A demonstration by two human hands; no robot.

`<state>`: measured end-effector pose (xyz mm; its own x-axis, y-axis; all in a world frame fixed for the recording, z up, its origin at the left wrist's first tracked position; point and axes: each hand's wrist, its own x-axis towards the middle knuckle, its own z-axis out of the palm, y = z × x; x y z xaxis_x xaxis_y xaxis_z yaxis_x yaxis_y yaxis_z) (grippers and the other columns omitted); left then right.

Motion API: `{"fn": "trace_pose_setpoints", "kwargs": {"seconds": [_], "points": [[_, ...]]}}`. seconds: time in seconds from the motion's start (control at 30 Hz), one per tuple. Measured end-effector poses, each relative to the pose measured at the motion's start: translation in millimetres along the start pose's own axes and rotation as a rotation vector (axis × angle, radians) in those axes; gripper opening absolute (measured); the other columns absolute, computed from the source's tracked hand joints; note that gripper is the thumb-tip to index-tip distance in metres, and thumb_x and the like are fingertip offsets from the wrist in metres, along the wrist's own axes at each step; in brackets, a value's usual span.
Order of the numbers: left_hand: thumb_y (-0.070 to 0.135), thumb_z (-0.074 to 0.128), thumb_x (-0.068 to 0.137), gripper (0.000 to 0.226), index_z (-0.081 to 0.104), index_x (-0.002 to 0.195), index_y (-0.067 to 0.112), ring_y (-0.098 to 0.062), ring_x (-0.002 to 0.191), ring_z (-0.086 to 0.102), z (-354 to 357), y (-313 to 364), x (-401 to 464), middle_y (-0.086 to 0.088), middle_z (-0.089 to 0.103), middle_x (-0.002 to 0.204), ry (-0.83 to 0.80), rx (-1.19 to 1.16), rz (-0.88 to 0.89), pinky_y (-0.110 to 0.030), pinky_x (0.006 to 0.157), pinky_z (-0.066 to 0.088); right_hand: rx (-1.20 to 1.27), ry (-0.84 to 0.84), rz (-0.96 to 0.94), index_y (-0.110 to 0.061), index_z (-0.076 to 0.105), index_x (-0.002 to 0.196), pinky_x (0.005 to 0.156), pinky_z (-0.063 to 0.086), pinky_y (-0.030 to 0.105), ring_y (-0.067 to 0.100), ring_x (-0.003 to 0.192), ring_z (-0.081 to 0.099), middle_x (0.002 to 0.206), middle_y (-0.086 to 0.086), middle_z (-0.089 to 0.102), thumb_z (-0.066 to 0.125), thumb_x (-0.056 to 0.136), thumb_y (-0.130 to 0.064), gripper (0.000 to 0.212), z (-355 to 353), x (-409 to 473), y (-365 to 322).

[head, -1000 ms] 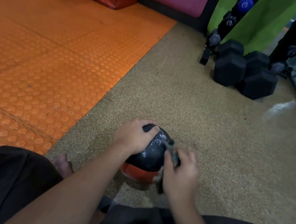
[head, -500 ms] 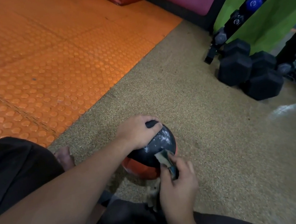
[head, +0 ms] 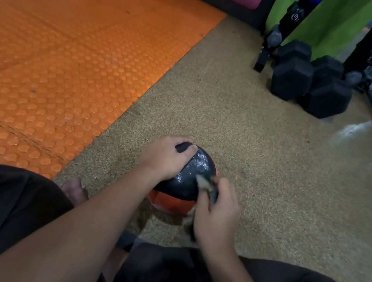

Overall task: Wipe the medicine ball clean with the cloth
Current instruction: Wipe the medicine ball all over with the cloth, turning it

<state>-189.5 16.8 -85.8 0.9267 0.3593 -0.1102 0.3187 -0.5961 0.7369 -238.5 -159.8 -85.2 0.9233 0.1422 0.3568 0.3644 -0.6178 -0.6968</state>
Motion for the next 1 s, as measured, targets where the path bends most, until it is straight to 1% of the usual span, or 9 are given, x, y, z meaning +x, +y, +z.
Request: {"fn": "trace_pose_setpoints", "kwargs": {"seconds": [0.17,0.27,0.37,0.47,0.6,0.77,0.83,0.93,1.0], "points": [[0.081,0.035,0.08,0.064,0.065,0.13,0.055,-0.021,0.132,0.057,3,4,-7,0.017,0.059,0.147,0.003,0.075,0.038,-0.046,0.111,0.045,-0.092,-0.027,0.19,-0.003,0.068,0.118,0.078,0.034,0.027,0.025,0.101,0.06,0.112,0.012,0.066,0.061,0.101,-0.02,0.026,9,70,26],[0.078,0.04,0.083,0.056,0.066,0.127,0.055,-0.021,0.13,0.058,1,5,-2,0.016,0.061,0.143,0.007,0.048,-0.003,-0.045,0.109,0.046,-0.043,0.024,0.153,-0.003,0.064,0.11,0.073,0.029,0.012,0.004,0.091,0.044,0.105,0.009,0.061,0.061,0.1,-0.016,0.017,1,17,6],[0.078,0.04,0.082,0.056,0.068,0.125,0.054,-0.023,0.126,0.06,2,5,2,0.013,0.064,0.139,-0.019,0.03,-0.02,-0.042,0.102,0.05,-0.016,-0.021,0.042,-0.011,0.064,0.108,0.083,0.031,0.003,0.001,0.091,0.043,0.101,-0.001,0.058,0.058,0.091,-0.018,0.019,-12,-30,0],[0.078,0.038,0.082,0.059,0.067,0.127,0.053,-0.022,0.128,0.059,4,7,-2,0.014,0.063,0.14,0.0,0.079,0.015,-0.041,0.102,0.049,-0.04,0.027,0.085,-0.008,0.064,0.11,0.074,0.03,0.018,0.013,0.093,0.051,0.105,0.002,0.056,0.057,0.099,-0.014,0.014,1,20,10],[0.077,0.035,0.083,0.061,0.065,0.131,0.053,-0.019,0.132,0.056,7,9,-9,0.019,0.059,0.145,0.029,0.106,0.048,-0.041,0.105,0.048,-0.087,0.015,0.252,-0.002,0.065,0.12,0.076,0.027,0.027,0.033,0.11,0.058,0.116,0.014,0.063,0.055,0.104,-0.022,0.028,12,67,26],[0.076,0.039,0.082,0.055,0.069,0.123,0.054,-0.021,0.127,0.06,2,1,3,0.014,0.064,0.14,0.008,0.011,-0.013,-0.039,0.101,0.049,-0.051,-0.038,-0.006,-0.017,0.066,0.115,0.079,0.041,0.029,0.018,0.099,0.057,0.111,-0.001,0.056,0.053,0.091,-0.029,0.03,-7,-31,-17],[0.078,0.038,0.082,0.057,0.069,0.124,0.054,-0.021,0.127,0.06,4,1,3,0.012,0.064,0.14,0.006,0.021,-0.007,-0.04,0.102,0.049,-0.064,-0.043,-0.082,-0.019,0.067,0.114,0.078,0.041,0.028,0.013,0.097,0.056,0.111,-0.003,0.056,0.052,0.09,-0.028,0.03,-7,-25,-17],[0.08,0.033,0.081,0.063,0.066,0.128,0.054,-0.021,0.128,0.059,7,3,-5,0.014,0.062,0.142,0.021,0.08,0.054,-0.045,0.107,0.047,-0.122,0.038,0.106,-0.004,0.067,0.111,0.072,0.029,0.025,0.022,0.095,0.057,0.107,0.008,0.059,0.056,0.101,-0.018,0.02,6,38,10],[0.082,0.028,0.078,0.068,0.065,0.129,0.054,-0.02,0.129,0.058,10,5,-9,0.017,0.061,0.143,0.021,0.093,0.082,-0.048,0.109,0.046,-0.089,0.011,0.266,-0.001,0.067,0.117,0.079,0.035,0.031,0.033,0.105,0.06,0.112,0.015,0.062,0.057,0.103,-0.023,0.028,10,71,30]]}}
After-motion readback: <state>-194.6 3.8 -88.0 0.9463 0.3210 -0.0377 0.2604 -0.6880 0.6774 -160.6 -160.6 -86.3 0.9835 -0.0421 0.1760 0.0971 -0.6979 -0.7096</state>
